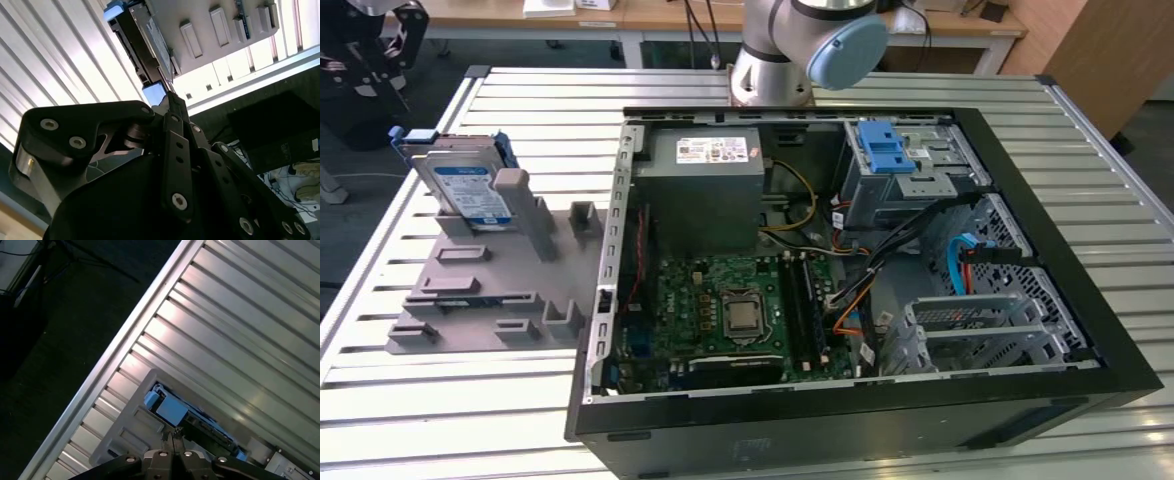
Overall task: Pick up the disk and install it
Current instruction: 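Pick up the disk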
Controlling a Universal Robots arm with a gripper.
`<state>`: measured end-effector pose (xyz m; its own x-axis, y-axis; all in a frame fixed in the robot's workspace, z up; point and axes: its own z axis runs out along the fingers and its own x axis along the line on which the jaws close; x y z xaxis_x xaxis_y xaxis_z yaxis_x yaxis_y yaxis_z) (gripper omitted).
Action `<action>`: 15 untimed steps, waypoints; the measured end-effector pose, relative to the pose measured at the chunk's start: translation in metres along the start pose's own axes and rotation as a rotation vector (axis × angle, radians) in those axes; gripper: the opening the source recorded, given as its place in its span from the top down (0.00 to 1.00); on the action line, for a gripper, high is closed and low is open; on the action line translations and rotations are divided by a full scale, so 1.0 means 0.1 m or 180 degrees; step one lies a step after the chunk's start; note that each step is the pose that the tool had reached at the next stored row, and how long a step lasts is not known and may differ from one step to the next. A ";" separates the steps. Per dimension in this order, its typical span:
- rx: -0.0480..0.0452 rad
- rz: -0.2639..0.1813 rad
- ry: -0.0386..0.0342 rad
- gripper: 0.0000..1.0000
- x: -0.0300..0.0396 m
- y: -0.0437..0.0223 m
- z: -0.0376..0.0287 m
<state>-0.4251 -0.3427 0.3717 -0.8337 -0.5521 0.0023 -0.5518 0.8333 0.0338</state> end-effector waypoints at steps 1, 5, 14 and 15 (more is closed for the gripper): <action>0.0000 -0.0033 0.0001 0.89 0.000 0.000 0.000; 0.0000 -0.0165 0.0006 0.89 0.000 0.000 0.000; 0.0001 -0.0442 0.0015 0.89 0.000 0.000 0.000; 0.0001 -0.0473 0.0016 0.89 0.000 0.000 0.000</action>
<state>-0.4251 -0.3427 0.3717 -0.7429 -0.6694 0.0023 -0.6690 0.7425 0.0338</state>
